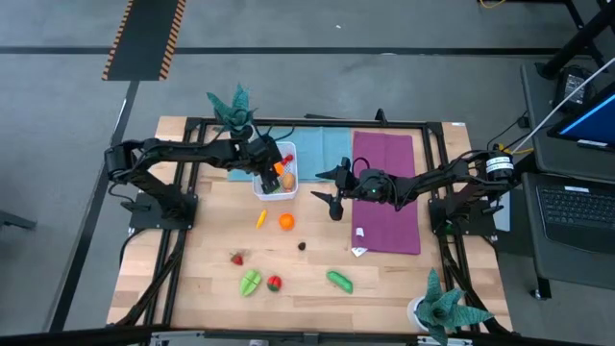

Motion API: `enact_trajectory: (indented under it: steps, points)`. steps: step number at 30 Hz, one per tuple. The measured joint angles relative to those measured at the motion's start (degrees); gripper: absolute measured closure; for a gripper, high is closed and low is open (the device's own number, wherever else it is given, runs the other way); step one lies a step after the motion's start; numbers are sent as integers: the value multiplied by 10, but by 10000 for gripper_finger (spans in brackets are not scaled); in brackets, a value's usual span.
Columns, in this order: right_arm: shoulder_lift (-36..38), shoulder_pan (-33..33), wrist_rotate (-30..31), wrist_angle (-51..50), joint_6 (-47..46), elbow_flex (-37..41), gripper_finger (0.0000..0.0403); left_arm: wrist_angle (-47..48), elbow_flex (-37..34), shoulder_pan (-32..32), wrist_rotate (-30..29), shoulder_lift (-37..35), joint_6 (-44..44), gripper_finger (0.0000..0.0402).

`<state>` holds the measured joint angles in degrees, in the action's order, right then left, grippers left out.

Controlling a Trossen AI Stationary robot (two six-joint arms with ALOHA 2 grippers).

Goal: Pick and placing Produce into tupperware
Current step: Put the orange into the white basket, then put the green pea into the white basket

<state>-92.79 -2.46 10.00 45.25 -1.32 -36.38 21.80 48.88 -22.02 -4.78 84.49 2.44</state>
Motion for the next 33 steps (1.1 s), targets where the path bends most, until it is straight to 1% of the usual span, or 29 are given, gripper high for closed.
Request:
enact_trajectory:
  steps: [9, 10, 15, 17, 20, 23, 26, 30, 33]
  points:
    - [0, 0, 0, -1, 0, 0, 128, -5, 0, -9, 0, 14, -1, 227]
    - [0, 0, 0, -1, 0, 0, 128, -5, 0, -11, 0, 14, -1, 222]
    - [0, 0, 0, -1, 0, 0, 128, -5, 0, -14, 0, 14, 0, 165]
    - [0, 0, 0, -1, 0, 0, 128, -5, 0, -14, 0, 14, -1, 148]
    - [0, 0, 0, -1, 0, 0, 128, -5, 0, -14, 0, 14, 0, 136]
    - [0, 0, 0, -1, 0, 0, 128, -2, 0, -14, 0, 8, 0, 134]
    - [0, 0, 0, -1, 1, 0, 128, -2, -1, -14, 0, -18, 0, 138]
    - [0, 0, 0, -1, 3, 0, 128, -1, -5, -8, -1, -78, -1, 144]
    - [0, 0, 0, -1, 3, 0, 128, -28, -37, 5, -2, -136, -1, 145]
